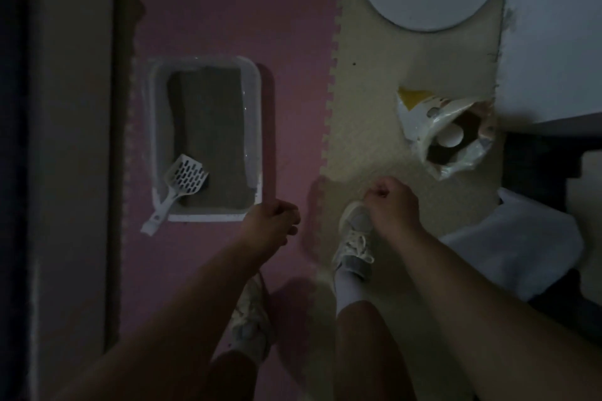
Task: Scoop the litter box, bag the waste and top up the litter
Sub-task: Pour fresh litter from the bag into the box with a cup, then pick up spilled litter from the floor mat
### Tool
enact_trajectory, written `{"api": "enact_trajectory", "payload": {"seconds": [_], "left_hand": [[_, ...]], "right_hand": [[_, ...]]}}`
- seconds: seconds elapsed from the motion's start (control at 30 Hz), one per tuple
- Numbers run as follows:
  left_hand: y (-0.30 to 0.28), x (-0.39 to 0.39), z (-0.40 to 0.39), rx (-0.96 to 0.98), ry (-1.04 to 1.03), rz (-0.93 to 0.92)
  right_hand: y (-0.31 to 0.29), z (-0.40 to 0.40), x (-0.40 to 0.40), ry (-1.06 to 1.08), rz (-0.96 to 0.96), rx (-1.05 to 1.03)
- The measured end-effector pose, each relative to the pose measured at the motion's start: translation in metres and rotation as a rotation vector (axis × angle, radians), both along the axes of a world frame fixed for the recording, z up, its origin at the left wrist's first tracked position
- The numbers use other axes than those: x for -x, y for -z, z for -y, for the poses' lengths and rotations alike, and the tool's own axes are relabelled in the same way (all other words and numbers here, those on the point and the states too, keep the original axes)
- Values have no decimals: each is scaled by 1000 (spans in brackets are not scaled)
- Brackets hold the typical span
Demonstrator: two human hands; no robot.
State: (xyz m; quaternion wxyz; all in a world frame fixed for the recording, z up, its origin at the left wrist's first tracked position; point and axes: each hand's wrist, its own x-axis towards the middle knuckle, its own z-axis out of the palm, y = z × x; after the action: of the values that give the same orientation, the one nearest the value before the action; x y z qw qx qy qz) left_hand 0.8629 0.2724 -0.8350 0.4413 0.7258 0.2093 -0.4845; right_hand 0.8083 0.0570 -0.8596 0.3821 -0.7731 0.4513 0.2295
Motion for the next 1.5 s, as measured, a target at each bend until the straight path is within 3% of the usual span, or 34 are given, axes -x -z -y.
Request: {"api": "enact_trajectory", "payload": {"seconds": [0.27,0.43,1.03,1.27,1.4,1.5], "left_hand": [[-45,6,-83,-9,25,82],[-42,9,-106,-45,180,221],[185,77,-98,-62,835,476],[226,78,-96,118,471,498],[248,91,-104,351,74,255],[252,89,-109,371,-75,211]], "right_hand": [[-56,-87,13,-80,84,7],[-56,-120,16,-163,113,44],[182,-135,53,-391,215,37],[227,-139,30,-658,281,254],[241,-142,4,-879,302,311],[250,-142,-16,-959,300,303]]}}
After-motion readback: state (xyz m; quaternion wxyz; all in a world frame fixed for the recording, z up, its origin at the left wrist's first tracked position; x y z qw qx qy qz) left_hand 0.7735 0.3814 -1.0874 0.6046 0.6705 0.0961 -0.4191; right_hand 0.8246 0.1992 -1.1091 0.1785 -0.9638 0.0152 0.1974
